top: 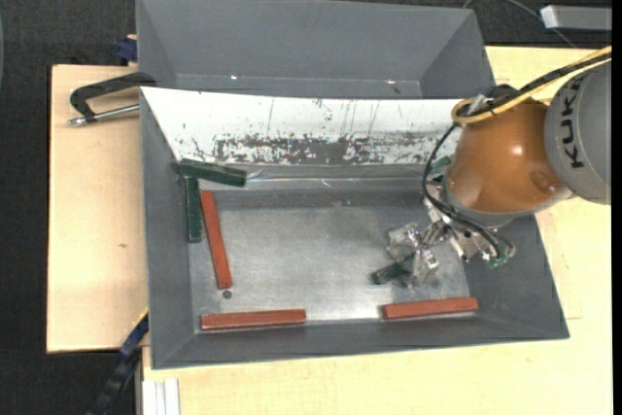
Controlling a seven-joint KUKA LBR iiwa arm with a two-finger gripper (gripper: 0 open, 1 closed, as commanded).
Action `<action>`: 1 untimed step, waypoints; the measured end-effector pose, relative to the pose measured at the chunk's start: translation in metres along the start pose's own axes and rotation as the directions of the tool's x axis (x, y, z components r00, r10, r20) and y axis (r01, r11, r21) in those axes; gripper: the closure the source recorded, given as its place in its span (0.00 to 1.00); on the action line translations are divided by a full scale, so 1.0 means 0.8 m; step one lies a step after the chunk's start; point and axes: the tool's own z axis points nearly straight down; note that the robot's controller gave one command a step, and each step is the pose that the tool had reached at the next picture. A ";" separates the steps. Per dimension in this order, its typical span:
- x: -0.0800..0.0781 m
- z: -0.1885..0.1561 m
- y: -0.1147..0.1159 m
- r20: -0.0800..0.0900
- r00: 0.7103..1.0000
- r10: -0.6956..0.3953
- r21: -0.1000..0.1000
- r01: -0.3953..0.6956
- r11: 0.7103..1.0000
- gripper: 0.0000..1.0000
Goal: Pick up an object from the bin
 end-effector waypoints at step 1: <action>0.000 0.000 0.000 0.000 1.000 0.000 0.000 0.000 1.000 1.00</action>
Offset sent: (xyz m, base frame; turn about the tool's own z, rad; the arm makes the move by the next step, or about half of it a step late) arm 0.0035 0.0024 0.1207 0.0303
